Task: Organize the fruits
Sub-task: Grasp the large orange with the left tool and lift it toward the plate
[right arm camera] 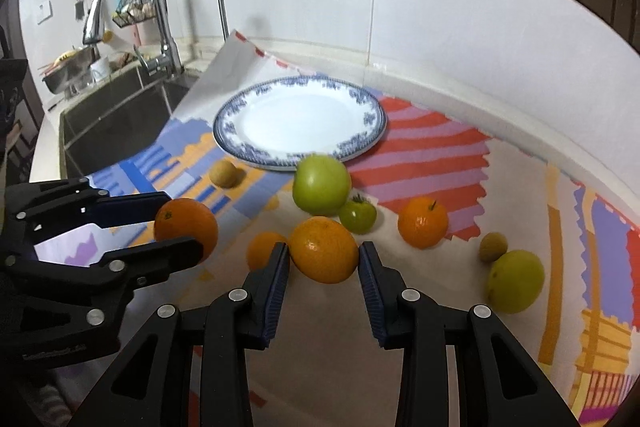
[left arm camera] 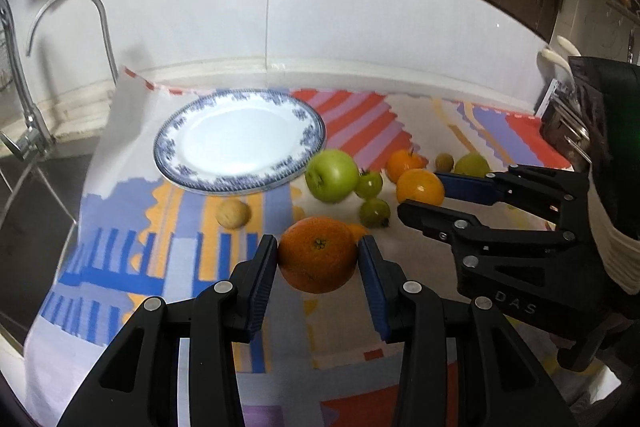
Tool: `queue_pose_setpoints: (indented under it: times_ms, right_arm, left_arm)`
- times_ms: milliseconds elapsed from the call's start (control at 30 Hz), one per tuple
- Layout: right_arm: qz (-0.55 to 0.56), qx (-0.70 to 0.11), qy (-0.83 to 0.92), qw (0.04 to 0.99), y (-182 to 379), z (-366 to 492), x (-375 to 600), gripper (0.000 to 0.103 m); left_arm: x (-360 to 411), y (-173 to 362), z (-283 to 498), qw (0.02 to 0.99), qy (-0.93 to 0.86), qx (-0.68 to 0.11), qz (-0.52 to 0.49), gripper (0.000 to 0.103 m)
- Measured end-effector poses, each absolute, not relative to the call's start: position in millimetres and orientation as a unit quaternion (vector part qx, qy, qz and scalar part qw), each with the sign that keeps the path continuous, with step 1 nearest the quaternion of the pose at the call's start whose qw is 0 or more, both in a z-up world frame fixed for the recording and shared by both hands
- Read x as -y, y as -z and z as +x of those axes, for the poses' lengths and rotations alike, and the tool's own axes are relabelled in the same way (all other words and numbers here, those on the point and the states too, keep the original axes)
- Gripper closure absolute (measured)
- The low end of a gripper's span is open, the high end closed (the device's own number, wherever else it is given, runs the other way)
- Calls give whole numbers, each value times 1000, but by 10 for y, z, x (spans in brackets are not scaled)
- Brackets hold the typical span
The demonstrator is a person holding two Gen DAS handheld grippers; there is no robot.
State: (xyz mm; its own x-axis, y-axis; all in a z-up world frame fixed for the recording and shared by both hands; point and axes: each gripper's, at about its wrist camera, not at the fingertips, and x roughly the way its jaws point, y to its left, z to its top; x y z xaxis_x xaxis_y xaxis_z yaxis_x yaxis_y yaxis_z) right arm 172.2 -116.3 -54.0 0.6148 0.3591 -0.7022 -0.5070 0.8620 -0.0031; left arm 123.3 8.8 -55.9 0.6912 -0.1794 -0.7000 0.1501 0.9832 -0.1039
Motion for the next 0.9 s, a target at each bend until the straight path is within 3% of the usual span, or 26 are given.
queue_pose_setpoints:
  times_ms: [467,900]
  right_arm:
    - [-101,-309,-241,915,51,1842,1008,67]
    - [-69,-349,-259,898,-74,2722,717,67]
  left_arm:
    - [-314,104,1481,945,69,-319,1,62]
    - [-608,-103,2265,948,55,-313,11,62]
